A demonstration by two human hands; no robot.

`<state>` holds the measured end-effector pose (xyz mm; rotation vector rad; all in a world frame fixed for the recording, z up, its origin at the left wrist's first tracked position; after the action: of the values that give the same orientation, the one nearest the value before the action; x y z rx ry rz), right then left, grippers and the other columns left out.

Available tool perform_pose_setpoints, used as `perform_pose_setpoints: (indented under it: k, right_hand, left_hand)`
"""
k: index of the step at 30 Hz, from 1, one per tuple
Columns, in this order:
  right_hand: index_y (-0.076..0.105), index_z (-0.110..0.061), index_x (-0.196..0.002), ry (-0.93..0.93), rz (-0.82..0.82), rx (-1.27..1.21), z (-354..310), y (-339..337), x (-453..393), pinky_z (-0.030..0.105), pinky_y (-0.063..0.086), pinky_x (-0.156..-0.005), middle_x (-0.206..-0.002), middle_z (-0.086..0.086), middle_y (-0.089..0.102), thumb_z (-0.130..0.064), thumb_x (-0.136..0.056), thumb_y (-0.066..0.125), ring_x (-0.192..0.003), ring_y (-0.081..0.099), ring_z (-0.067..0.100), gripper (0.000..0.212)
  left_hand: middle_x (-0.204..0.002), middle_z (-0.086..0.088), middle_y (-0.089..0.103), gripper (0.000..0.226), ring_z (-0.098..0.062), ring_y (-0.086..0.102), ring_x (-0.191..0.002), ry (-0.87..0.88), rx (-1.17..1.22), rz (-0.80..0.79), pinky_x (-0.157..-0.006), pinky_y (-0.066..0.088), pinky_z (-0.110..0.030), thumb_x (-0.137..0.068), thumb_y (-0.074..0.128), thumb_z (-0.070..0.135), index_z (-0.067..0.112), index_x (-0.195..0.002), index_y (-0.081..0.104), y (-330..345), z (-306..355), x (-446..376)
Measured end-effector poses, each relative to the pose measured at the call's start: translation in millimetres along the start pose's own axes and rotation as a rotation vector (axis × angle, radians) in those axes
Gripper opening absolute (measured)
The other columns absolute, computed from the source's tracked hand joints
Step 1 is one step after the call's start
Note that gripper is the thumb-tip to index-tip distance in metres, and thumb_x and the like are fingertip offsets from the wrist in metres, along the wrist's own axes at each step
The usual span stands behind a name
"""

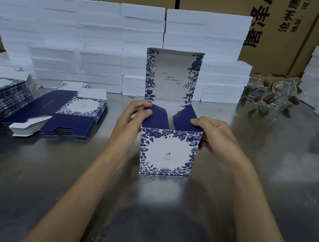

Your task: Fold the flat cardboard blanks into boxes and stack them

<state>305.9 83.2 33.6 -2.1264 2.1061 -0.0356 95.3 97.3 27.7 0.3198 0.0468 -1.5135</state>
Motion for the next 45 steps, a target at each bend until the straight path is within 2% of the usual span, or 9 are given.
perform_pose_setpoints:
  k: [4, 8, 11, 15, 22, 28, 34, 40, 45]
  right_hand:
    - [0.042, -0.024, -0.046, 0.006, -0.047, 0.059, -3.2, -1.2, -5.1, 0.022, 0.032, -0.046, -0.049, -0.004, 0.032, -0.03, -0.101, 0.06, -0.044, 0.031, 0.013, 0.058]
    - [0.056, -0.019, -0.058, -0.007, -0.055, 0.157, -7.3, 1.3, -12.7, 0.022, 0.032, -0.045, -0.059, 0.005, 0.039, -0.038, -0.099, 0.062, -0.046, 0.033, 0.013, 0.046]
    - [0.044, -0.024, -0.052, -0.003, -0.106, 0.22, -9.8, 5.7, -18.8, 0.024, 0.03, -0.046, -0.058, 0.004, 0.035, -0.025, -0.102, 0.056, -0.046, 0.03, 0.014, 0.051]
    - [0.035, -0.025, -0.045, 0.067, -0.075, 0.291, -10.6, -3.8, -29.5, 0.023, 0.025, -0.045, -0.048, -0.008, 0.031, -0.042, -0.099, 0.059, -0.042, 0.028, 0.013, 0.061]
    - [0.042, -0.021, -0.057, 0.014, -0.127, 0.315, -15.0, 5.2, -33.5, 0.022, 0.033, -0.042, -0.05, -0.005, 0.034, -0.027, -0.103, 0.054, -0.042, 0.032, 0.012, 0.048]
    - [0.052, -0.019, -0.079, 0.012, 0.007, 0.41, -20.4, -11.8, -42.3, 0.023, 0.041, -0.047, -0.065, -0.005, 0.055, -0.055, -0.092, 0.064, -0.056, 0.05, 0.013, 0.041]
    - [0.05, -0.022, -0.075, 0.022, -0.014, 0.214, -5.5, -1.8, -43.8, 0.024, 0.039, -0.052, -0.055, -0.014, 0.053, -0.031, -0.096, 0.06, -0.052, 0.051, 0.006, 0.025]
    - [0.06, -0.034, -0.111, -0.071, 0.168, 0.096, -22.1, -7.9, -44.1, 0.029, 0.051, -0.079, -0.101, -0.009, 0.064, -0.019, -0.091, 0.06, -0.092, 0.062, 0.009, 0.026]
    - [0.076, -0.03, -0.095, -0.113, 0.169, -0.245, -27.6, -5.7, -39.0, 0.035, 0.045, -0.092, -0.113, -0.011, 0.074, -0.025, -0.09, 0.051, -0.112, 0.064, 0.008, 0.026]
  left_hand:
    - [-0.098, 0.011, 0.071, 0.017, -0.008, 0.065, -0.088, 0.031, 0.016, 0.002, -0.077, 0.05, -0.026, -0.089, 0.063, 0.021, 0.028, -0.101, 0.073, -5.9, 1.1, 0.0]
    - [-0.098, 0.012, 0.071, 0.018, -0.008, 0.066, -0.087, 0.024, 0.032, -0.009, -0.074, 0.049, -0.025, -0.089, 0.064, 0.018, 0.027, -0.103, 0.073, -7.0, -0.1, -1.1]
    - [-0.097, 0.013, 0.072, 0.019, -0.011, 0.066, -0.088, 0.014, 0.048, -0.017, -0.078, 0.051, -0.028, -0.088, 0.065, 0.018, 0.027, -0.103, 0.074, -6.4, -1.0, -1.1]
    - [-0.095, 0.012, 0.072, 0.02, -0.012, 0.065, -0.088, 0.016, 0.056, -0.013, -0.08, 0.051, -0.031, -0.083, 0.066, 0.021, 0.029, -0.1, 0.075, -7.0, 0.2, -1.1]
    - [-0.099, 0.009, 0.073, 0.021, -0.014, 0.066, -0.091, 0.009, 0.067, -0.025, -0.084, 0.053, -0.031, -0.083, 0.068, 0.02, 0.027, -0.102, 0.076, -8.1, 1.3, 0.8]
    - [-0.1, 0.01, 0.073, 0.021, -0.009, 0.067, -0.089, 0.003, 0.055, -0.02, -0.073, 0.051, -0.02, -0.089, 0.066, 0.012, 0.025, -0.103, 0.076, -10.1, 2.9, 0.9]
    - [-0.103, 0.006, 0.074, 0.023, -0.01, 0.068, -0.091, -0.007, 0.056, -0.027, -0.073, 0.052, -0.02, -0.088, 0.067, 0.011, 0.024, -0.105, 0.076, -9.8, 4.4, 2.6]
    - [-0.112, 0.0, 0.073, 0.023, -0.021, 0.068, -0.101, -0.021, 0.024, -0.025, -0.084, 0.054, -0.034, -0.086, 0.069, 0.014, 0.025, -0.106, 0.075, -10.3, 3.7, 2.9]
    - [-0.118, -0.005, 0.071, 0.03, -0.032, 0.062, -0.117, -0.029, 0.0, -0.009, -0.105, 0.045, -0.053, -0.074, 0.072, 0.028, 0.03, -0.104, 0.076, -9.9, 8.4, 4.8]
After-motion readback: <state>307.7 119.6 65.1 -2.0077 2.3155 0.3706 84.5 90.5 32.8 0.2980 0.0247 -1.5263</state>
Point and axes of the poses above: each hand's wrist, its own x-axis away from the middle knuckle, its own y-axis out of the palm, z = x × y, the point moved 10 cm from there along -x, towards the middle knuckle
